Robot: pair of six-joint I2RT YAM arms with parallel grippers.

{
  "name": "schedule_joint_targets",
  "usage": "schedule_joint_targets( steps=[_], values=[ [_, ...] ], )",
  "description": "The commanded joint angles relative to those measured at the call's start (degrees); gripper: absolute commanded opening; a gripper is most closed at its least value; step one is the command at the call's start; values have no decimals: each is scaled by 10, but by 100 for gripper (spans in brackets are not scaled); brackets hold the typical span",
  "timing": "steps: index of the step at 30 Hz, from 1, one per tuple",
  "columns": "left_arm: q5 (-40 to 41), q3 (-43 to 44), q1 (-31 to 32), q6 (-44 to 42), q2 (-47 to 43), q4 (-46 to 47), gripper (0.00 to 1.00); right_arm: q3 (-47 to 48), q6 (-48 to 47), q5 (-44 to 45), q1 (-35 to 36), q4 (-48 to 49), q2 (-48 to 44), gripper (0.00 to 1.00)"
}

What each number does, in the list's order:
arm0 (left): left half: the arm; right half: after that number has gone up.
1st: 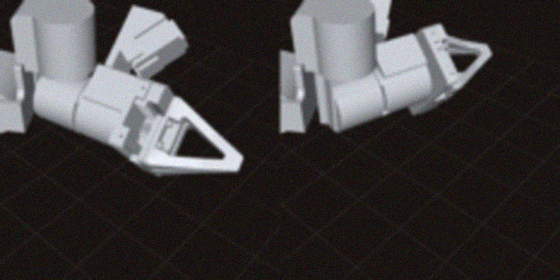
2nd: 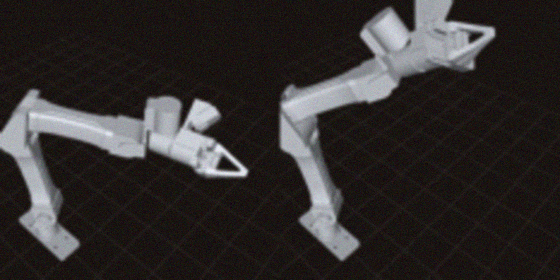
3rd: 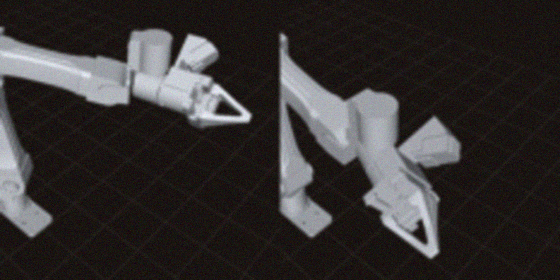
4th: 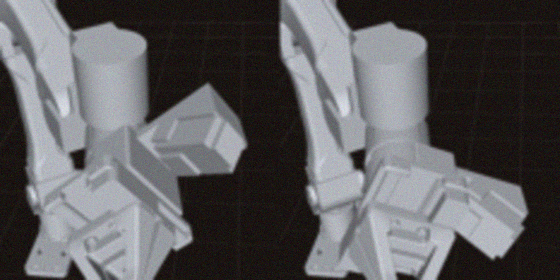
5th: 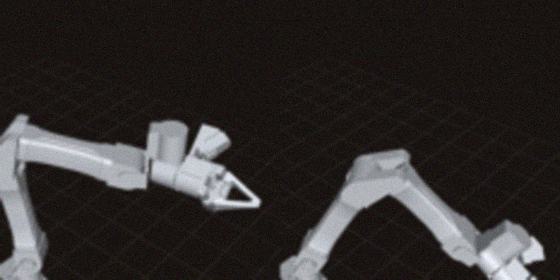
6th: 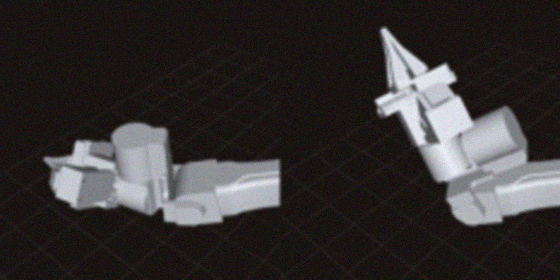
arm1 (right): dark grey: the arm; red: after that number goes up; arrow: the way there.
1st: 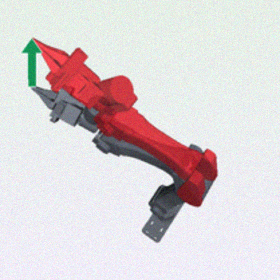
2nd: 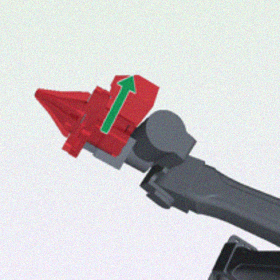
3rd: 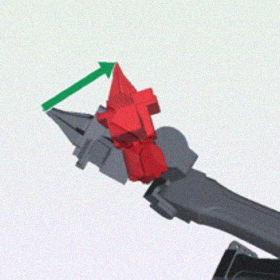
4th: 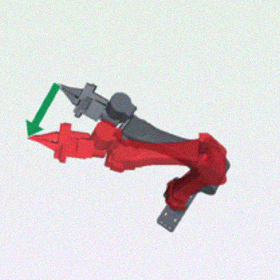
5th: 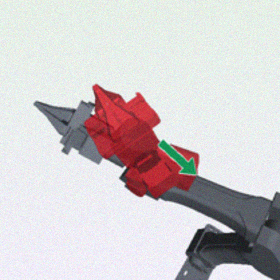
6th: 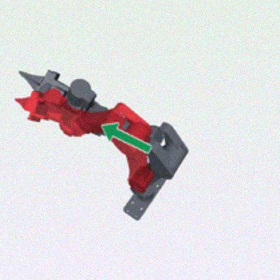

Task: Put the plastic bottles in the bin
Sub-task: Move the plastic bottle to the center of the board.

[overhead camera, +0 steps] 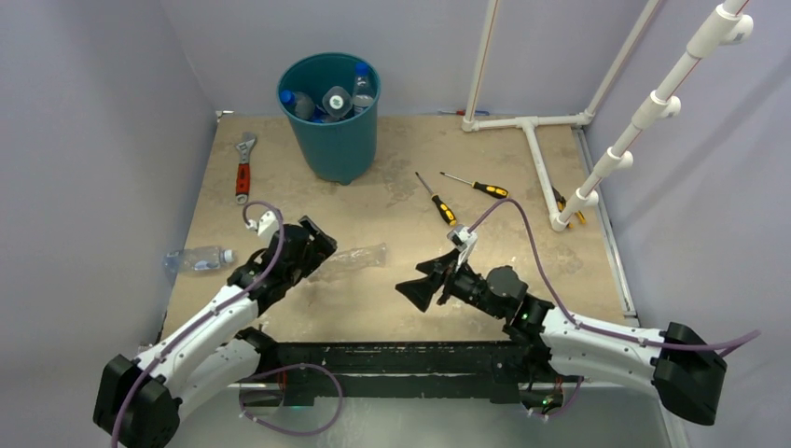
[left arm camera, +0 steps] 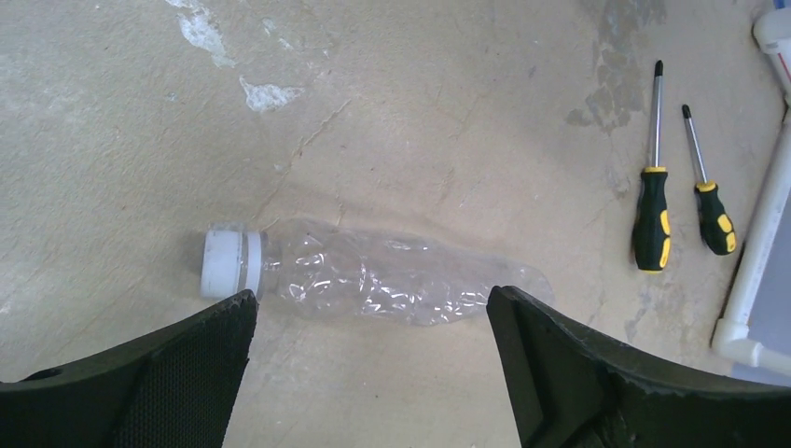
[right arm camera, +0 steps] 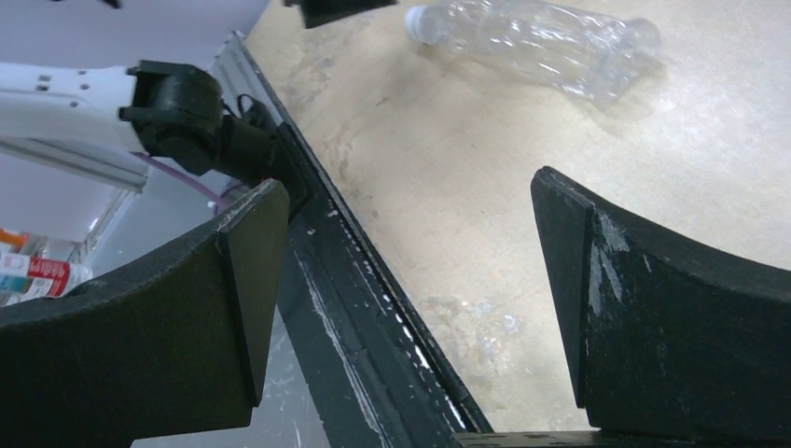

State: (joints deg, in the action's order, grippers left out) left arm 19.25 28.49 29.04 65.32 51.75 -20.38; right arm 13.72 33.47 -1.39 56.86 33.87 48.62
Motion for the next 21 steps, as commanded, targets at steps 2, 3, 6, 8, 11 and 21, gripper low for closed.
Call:
schedule_joint_targets(
  steps=[2,3,6,8,11,21],
  values=[
    [-14,2,3,37,-58,-69,95,42,-2,79,-7,-14,57,95],
    [-23,-1,3,36,-68,-75,95,62,-9,72,-12,-13,88,94],
    [-87,-15,3,25,-104,-67,93,123,-27,46,-20,5,177,92],
    [-121,-19,3,17,-121,-66,92,146,-41,25,-24,32,228,91],
    [-132,-17,3,11,-134,-86,92,196,-98,4,-28,55,311,88],
    [-105,-79,3,32,-159,-63,87,274,-112,-45,-56,106,488,84]
  ],
)
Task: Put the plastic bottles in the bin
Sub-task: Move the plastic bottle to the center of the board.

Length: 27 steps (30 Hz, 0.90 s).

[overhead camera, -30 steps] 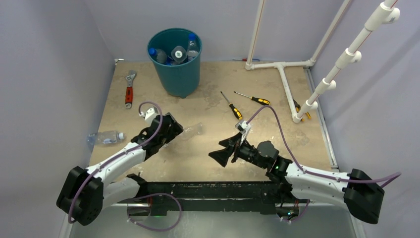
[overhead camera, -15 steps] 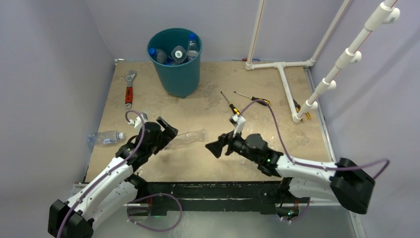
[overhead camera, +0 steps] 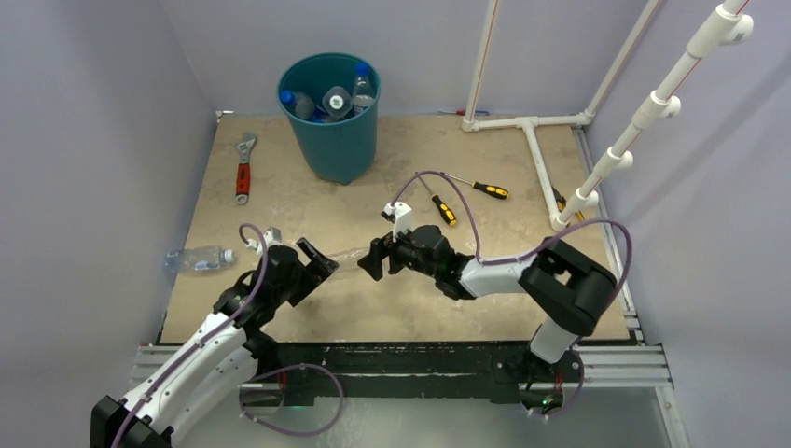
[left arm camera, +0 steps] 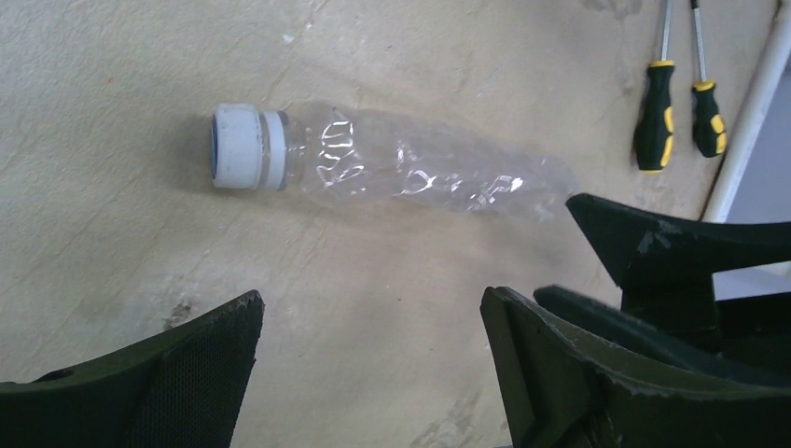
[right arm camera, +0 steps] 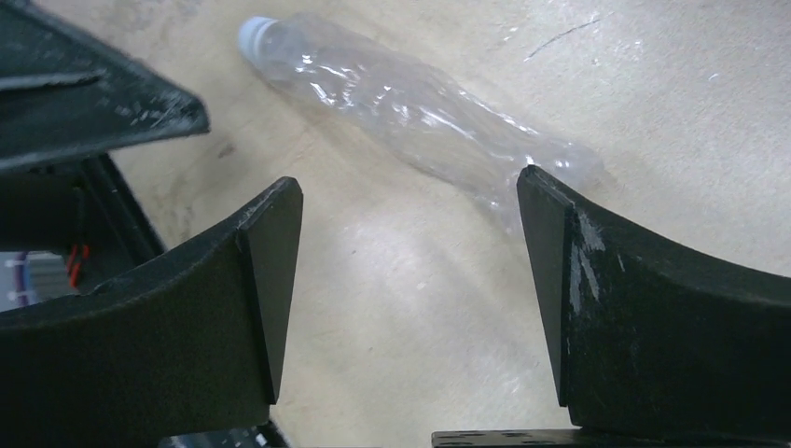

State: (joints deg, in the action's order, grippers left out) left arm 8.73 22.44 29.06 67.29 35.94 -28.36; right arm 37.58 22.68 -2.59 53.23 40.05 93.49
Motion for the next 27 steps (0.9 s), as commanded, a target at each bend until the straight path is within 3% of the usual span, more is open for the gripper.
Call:
schedule_joint_targets(
  steps=[1,7,15,27],
  values=[
    [1,-23,3,13,1,20,86,38,3,-42,-23,51,49,83],
    [4,-39,3,3,15,48,85,32,17,-78,-23,71,79,82],
    [20,-51,3,1,40,90,84,-38,39,-101,-23,105,37,78],
    [40,-46,2,-10,156,192,82,-107,81,-152,12,139,-6,75]
  ],
)
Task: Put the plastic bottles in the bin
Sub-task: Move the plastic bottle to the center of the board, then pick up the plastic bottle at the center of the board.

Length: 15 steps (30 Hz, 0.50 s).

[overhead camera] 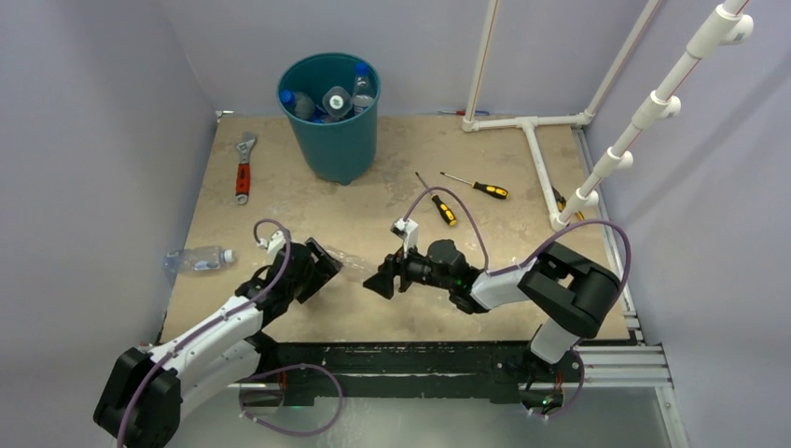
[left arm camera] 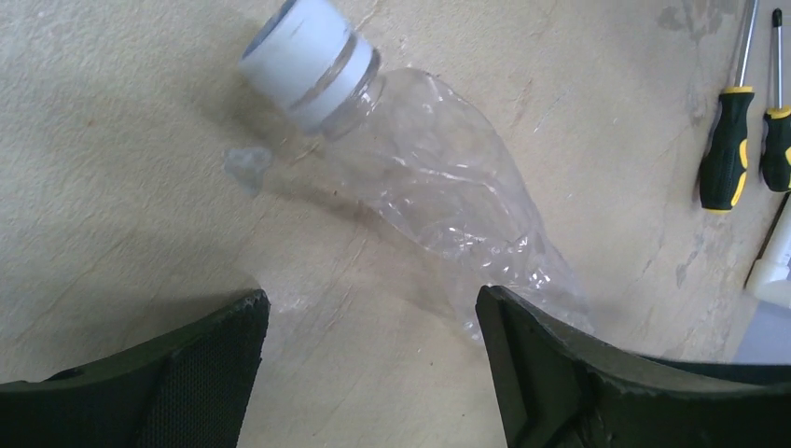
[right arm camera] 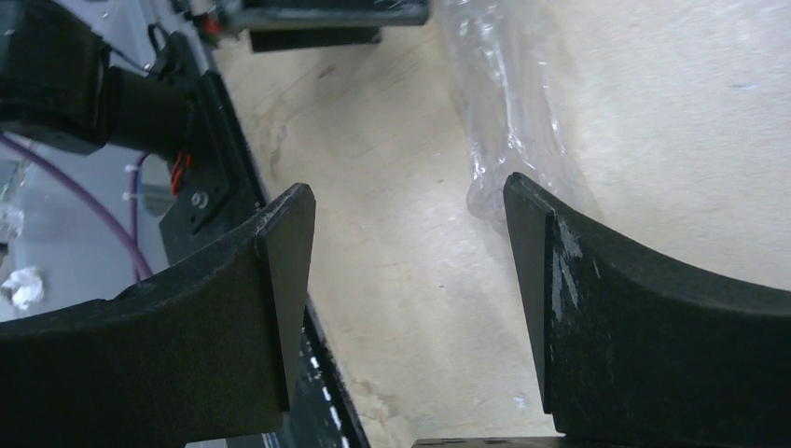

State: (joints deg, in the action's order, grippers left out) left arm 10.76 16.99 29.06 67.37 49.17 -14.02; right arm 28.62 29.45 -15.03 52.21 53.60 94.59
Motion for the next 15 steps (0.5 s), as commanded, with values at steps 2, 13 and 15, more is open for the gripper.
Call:
schedule_joint_targets(
  steps=[2,13,15],
  values=[
    [16,17,2,-21,34,55,82,-30,19,-17,34,2,-31,75],
    [11,25,2,-39,-39,1,82,16,-32,119,39,-200,-190,82],
    [17,26,2,-38,-65,-21,82,50,-43,138,38,-254,-178,84]
  ],
)
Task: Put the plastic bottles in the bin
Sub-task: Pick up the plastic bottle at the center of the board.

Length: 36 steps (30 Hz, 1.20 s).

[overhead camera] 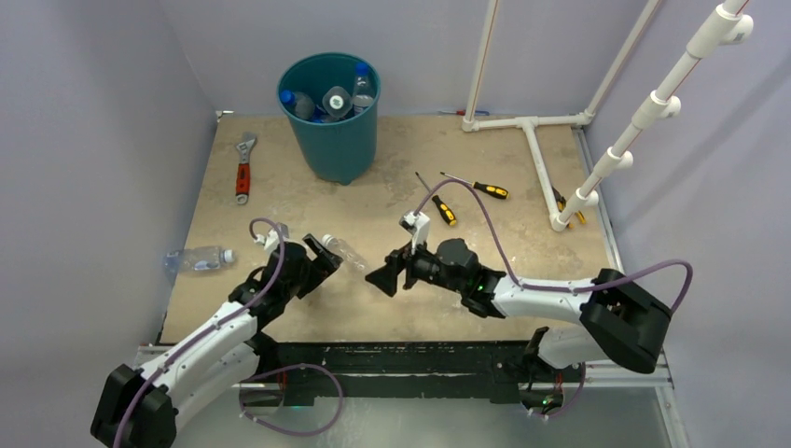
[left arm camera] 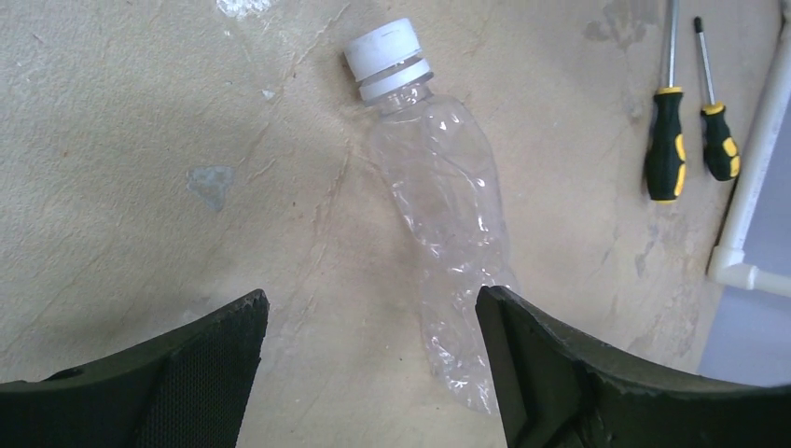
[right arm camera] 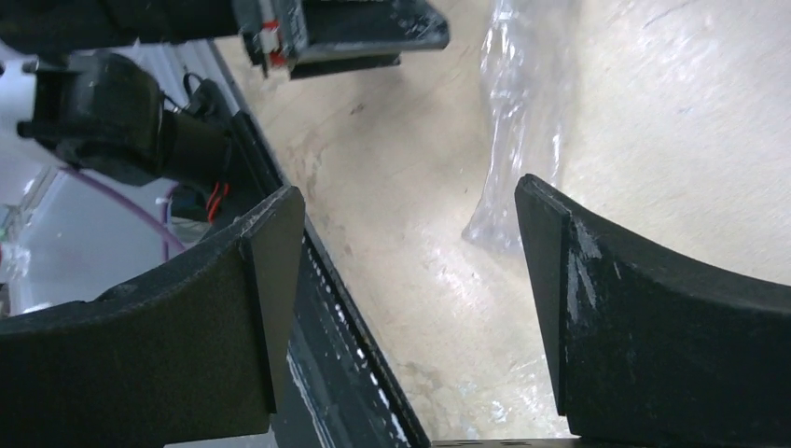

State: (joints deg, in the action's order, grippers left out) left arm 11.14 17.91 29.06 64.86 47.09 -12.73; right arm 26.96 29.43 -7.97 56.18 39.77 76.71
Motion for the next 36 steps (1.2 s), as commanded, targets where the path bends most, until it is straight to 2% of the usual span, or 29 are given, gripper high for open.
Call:
schedule_joint_targets(
  steps=[1,6,13,23,29,33,36],
  values=[
    [16,17,2,-11,-57,-44,82,84,-54,76,-2,-138,15,84],
    [32,29,2,-11,-114,-93,83,188,-110,98,-2,-236,105,86],
    [66,63,2,-25,-159,-150,84,208,-122,57,-1,-243,142,85],
    [65,66,2,-26,-174,-155,84,228,-126,37,1,-250,211,79],
    [64,61,2,-40,-172,-143,84,218,-122,67,2,-247,249,59],
    [60,64,2,-57,-163,-129,84,188,-118,60,2,-211,236,36],
    [38,78,2,-94,-159,-91,85,151,-113,64,2,-167,182,19]
  ],
)
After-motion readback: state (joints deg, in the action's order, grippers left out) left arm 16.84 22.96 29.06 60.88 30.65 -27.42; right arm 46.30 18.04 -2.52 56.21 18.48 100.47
